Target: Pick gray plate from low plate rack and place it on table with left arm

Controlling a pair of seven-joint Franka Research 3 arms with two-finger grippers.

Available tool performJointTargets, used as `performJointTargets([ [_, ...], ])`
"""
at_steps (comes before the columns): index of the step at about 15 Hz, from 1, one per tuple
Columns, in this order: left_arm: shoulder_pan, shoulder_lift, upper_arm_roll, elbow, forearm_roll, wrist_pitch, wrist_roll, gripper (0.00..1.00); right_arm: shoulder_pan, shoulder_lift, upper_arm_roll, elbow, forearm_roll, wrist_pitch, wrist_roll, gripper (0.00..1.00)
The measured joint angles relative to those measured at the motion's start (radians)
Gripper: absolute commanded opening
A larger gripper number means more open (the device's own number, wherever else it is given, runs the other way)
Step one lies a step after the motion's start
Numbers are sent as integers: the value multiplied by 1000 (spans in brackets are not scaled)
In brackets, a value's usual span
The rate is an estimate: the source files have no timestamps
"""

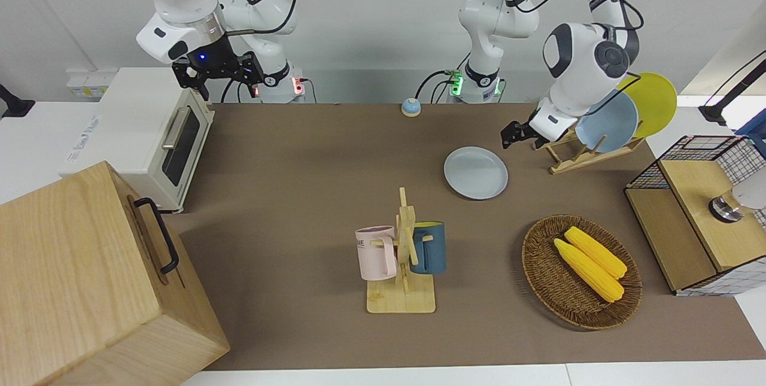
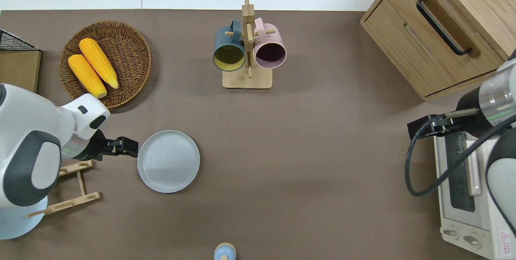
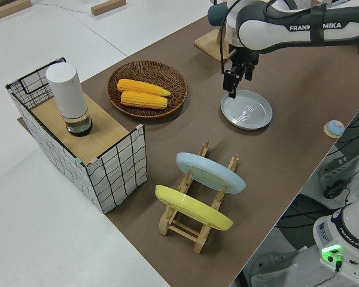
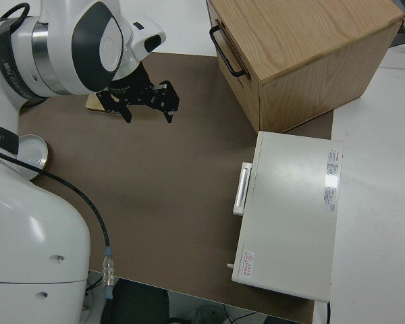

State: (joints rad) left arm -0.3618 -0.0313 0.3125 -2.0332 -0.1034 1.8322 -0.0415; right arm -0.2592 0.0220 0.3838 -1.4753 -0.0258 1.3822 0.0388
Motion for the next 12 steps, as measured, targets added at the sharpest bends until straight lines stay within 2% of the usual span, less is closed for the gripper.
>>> performJointTargets([
  [5, 4, -15, 15, 142, 62, -64, -6, 993, 0, 0, 0, 0, 0, 0, 0, 983],
  [7, 27, -19, 1, 175, 82, -74, -11, 993, 0, 0, 0, 0, 0, 0, 0, 983],
  [8, 62, -21, -29, 182, 84, -76, -11, 993, 0, 0, 0, 0, 0, 0, 0, 983],
  [11, 188, -27, -155, 190, 84, -76, -15, 993, 0, 0, 0, 0, 0, 0, 0, 983],
  [12, 204, -28, -175, 193, 84, -76, -23, 993, 0, 0, 0, 0, 0, 0, 0, 983],
])
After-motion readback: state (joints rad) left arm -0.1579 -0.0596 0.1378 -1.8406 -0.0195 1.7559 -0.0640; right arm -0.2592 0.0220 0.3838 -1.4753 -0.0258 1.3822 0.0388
